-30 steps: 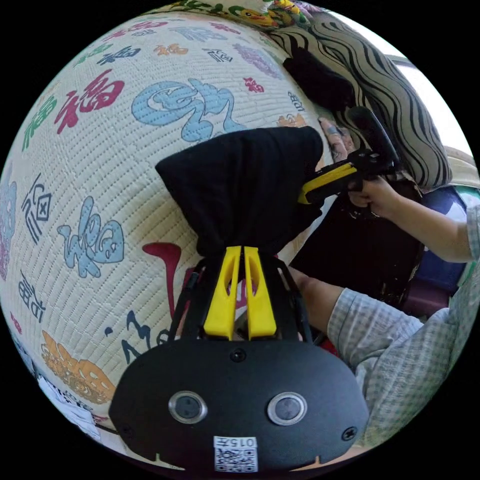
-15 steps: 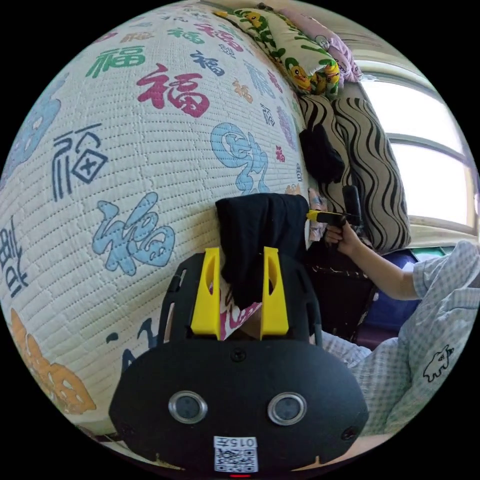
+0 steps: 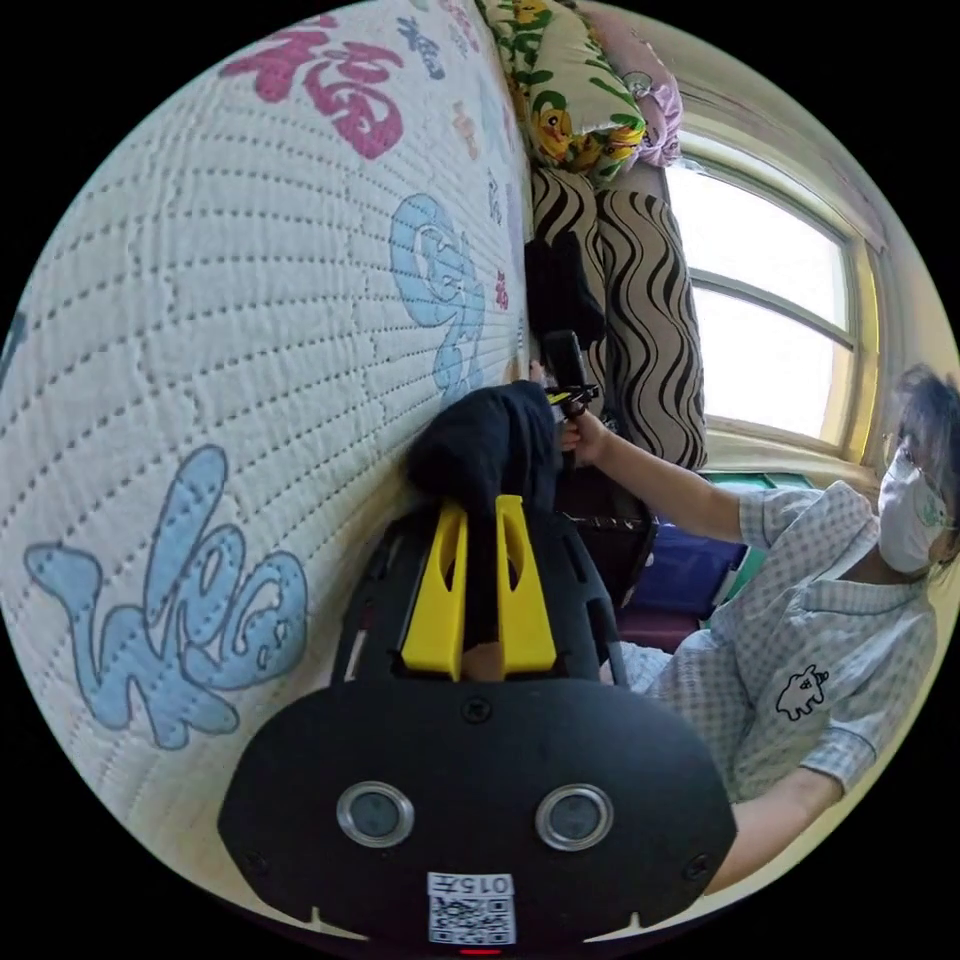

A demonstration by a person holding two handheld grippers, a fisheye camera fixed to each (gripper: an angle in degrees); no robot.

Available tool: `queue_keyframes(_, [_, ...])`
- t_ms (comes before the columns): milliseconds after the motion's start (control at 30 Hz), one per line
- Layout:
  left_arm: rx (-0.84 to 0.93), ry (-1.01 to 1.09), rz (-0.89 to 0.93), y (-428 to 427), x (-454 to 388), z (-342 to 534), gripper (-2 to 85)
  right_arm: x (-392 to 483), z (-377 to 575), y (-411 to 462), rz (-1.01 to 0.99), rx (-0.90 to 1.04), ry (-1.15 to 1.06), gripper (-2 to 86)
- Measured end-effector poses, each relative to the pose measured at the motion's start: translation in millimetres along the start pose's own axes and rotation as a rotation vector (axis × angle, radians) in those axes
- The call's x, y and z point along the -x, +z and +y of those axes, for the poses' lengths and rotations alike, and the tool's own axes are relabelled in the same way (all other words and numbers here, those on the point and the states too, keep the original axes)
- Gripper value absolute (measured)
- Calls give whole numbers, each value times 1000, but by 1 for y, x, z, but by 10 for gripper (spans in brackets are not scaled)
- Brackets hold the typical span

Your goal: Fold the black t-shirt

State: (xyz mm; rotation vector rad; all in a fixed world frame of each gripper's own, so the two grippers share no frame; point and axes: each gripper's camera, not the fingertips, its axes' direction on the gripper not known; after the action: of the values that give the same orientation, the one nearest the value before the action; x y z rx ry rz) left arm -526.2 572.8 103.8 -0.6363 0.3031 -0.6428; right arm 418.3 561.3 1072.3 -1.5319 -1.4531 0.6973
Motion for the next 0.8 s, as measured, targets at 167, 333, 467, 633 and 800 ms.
queue_keyframes(167, [-164, 15, 90, -79, -28, 65, 35, 71, -3, 26, -41, 6, -124, 33])
queue_keyframes(333, [-309, 3, 56, -172, -72, 156, 34, 146, -27, 84, -91, 55, -209, 31])
queue_keyframes(467, [-464, -56, 6, -272, -111, 261, 34, 210, -69, 169, -173, 187, -226, 29])
queue_keyframes(633, [-646, -94, -166, -400, -159, 391, 34, 293, -122, 297, -240, 359, -353, 29])
queue_keyframes(800, [-760, -246, -312, -536, -170, 503, 36, 343, -169, 434, -204, 339, -266, 30])
